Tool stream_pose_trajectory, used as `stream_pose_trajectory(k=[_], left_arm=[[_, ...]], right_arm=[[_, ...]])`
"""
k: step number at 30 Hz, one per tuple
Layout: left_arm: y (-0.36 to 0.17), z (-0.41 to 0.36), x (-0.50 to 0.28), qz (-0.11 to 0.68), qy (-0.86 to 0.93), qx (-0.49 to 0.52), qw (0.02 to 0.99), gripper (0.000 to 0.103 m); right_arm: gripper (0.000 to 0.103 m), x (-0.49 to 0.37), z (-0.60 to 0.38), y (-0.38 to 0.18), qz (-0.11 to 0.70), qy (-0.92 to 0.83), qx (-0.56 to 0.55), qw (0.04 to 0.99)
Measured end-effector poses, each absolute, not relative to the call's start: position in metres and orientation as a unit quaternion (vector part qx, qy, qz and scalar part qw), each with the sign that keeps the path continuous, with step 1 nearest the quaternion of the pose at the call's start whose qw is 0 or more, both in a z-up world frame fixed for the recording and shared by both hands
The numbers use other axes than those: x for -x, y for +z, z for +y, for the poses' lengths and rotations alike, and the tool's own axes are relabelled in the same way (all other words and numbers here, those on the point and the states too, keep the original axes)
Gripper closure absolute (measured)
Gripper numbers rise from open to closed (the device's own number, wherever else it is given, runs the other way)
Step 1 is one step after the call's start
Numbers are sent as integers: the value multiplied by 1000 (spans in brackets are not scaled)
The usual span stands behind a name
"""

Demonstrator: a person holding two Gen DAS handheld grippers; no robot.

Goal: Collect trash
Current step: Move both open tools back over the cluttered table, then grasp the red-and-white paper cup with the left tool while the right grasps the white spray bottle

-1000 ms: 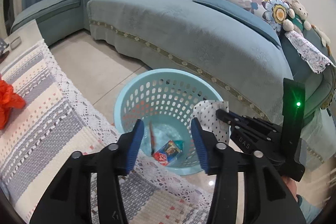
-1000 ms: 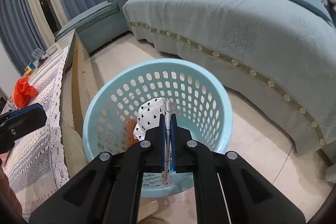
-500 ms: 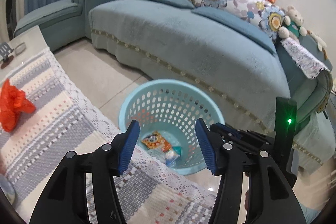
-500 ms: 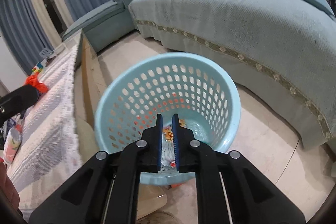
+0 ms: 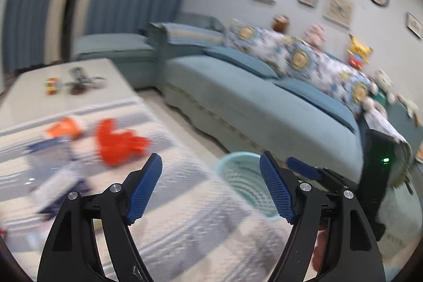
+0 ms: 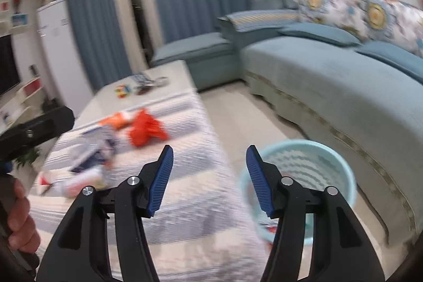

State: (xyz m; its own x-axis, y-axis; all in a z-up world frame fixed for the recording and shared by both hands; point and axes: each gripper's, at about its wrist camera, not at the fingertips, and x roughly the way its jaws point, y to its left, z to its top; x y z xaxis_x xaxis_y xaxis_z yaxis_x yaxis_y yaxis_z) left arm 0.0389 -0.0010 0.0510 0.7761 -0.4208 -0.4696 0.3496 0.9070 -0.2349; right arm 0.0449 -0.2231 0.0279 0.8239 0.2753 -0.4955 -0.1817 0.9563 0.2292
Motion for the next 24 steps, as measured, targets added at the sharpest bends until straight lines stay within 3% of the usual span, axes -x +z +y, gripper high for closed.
stream_pose_trajectory(k=[5,10,24], left_arm=[[59,84,-21,256,-104,82,958,27],[55,170,-3,257,43,93,961,14],[-35,339,8,342,186,219,894,15]], right_arm=[[39,-51,-154,44,270,179,-44,945],[38,-62,-89,41,285,232,4,930],[38,-108,7,-22,366,323,42,872]])
